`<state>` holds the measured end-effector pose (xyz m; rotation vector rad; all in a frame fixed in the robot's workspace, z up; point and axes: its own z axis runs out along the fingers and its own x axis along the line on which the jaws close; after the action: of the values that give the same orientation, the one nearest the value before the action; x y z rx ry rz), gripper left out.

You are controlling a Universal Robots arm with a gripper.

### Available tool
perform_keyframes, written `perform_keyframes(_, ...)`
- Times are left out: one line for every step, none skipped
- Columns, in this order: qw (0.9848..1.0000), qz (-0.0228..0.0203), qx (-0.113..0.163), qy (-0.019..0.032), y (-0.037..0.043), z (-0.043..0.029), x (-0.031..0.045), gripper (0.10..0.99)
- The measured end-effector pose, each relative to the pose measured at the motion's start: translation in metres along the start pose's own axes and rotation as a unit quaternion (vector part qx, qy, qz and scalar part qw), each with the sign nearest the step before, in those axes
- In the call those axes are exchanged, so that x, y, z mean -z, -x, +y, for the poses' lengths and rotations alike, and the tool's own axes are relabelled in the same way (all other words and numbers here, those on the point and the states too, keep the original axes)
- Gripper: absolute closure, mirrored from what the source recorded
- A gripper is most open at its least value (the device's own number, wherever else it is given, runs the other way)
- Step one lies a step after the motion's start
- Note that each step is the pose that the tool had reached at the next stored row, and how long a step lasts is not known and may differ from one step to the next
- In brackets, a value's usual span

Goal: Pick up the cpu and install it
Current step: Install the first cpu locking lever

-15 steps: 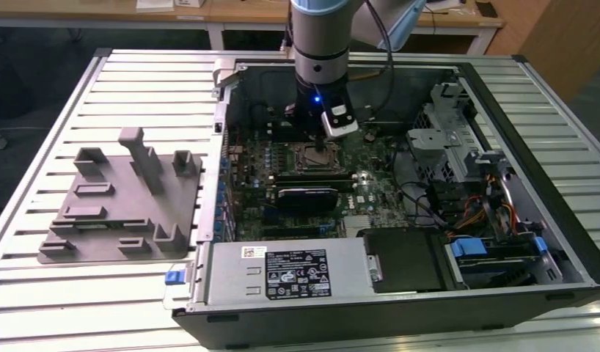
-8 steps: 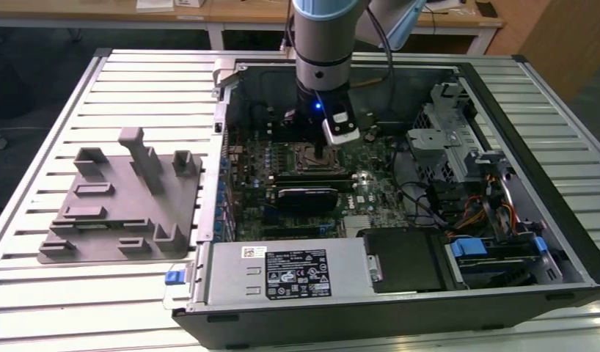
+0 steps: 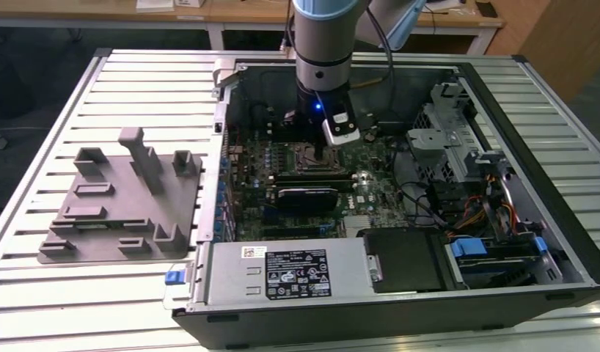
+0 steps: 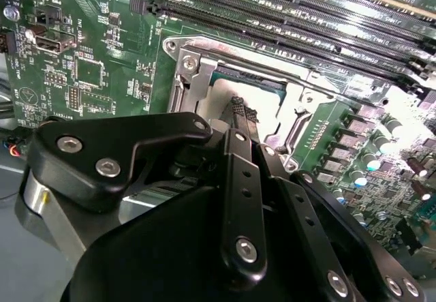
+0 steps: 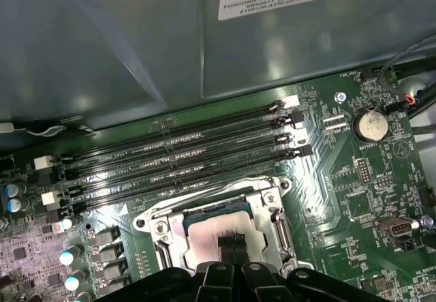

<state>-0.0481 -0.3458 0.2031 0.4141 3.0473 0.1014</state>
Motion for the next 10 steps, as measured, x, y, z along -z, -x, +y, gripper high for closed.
perform_keyframes(1.0000, -0.0001, 0.000, -0.0002, 0.0001, 0.0001, 0.0008, 0.980)
perform_keyframes(1.0000, -0.0004, 0.000, -0.0011, 0.0001, 0.0002, 0.0018, 0.980)
perform_keyframes(1.0000, -0.0006, 0.000, -0.0021, 0.0002, 0.0003, 0.0031, 0.980)
perform_keyframes(1.0000, -0.0009, 0.000, -0.0028, 0.0003, 0.0004, 0.0044, 0.980)
perform_keyframes(1.0000, -0.0010, 0.000, -0.0033, 0.0004, 0.0005, 0.0060, 0.980)
perform_keyframes(1.0000, -0.0011, 0.000, -0.0035, 0.0005, 0.0006, 0.0078, 0.980)
perform_keyframes(1.0000, -0.0011, 0.000, -0.0036, 0.0006, 0.0008, 0.0100, 0.980)
perform_keyframes(1.0000, -0.0011, 0.000, -0.0036, 0.0007, 0.0010, 0.0127, 0.980)
perform_keyframes(1.0000, -0.0011, 0.000, -0.0037, 0.0009, 0.0012, 0.0157, 0.980)
perform_keyframes(1.0000, -0.0011, 0.000, -0.0036, 0.0010, 0.0014, 0.0188, 0.980)
